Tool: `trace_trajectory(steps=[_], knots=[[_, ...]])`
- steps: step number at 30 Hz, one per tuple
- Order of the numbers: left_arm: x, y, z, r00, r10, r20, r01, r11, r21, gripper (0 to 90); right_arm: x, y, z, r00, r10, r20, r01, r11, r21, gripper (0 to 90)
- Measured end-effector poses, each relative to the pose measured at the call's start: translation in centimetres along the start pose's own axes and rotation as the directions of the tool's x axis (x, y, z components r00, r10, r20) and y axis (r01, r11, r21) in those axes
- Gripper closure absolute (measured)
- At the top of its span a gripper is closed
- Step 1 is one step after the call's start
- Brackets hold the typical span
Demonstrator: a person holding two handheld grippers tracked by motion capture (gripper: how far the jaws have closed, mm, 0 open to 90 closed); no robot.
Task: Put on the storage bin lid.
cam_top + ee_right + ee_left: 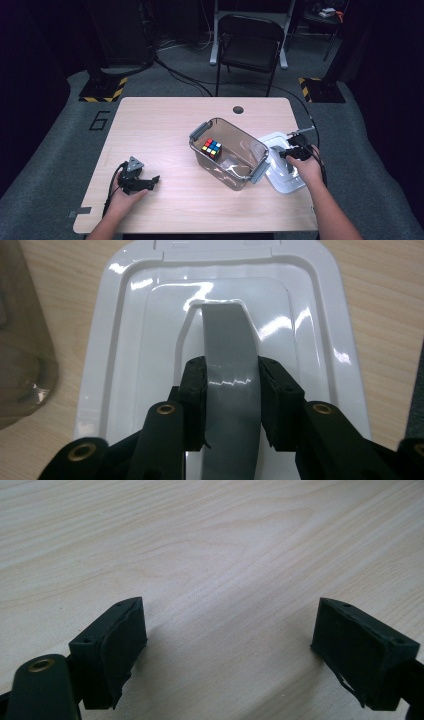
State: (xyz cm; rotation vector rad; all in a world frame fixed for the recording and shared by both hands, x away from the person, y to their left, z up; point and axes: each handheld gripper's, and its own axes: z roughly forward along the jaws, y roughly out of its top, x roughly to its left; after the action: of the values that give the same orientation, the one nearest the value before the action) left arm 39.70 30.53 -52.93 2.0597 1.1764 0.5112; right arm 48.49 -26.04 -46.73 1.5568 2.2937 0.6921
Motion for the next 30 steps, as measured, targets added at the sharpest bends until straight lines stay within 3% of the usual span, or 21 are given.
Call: trace_trajectory(steps=[18, 30], knots=[[0.0, 0.0, 0.0, 1.0, 0.0, 0.0, 0.0, 1.0, 0.001, 13.9, 0.6, 3.2, -5.7, 0.9972, -0.069, 0.028, 0.071, 0.996, -0.057, 67.0], [0.0, 0.0, 0.0, 1.0, -0.001, -0.001, 0.001, 1.0, -0.001, 13.9, 0.4, 5.1, -8.5, 0.9942, -0.094, 0.051, 0.098, 0.992, -0.078, 67.0]])
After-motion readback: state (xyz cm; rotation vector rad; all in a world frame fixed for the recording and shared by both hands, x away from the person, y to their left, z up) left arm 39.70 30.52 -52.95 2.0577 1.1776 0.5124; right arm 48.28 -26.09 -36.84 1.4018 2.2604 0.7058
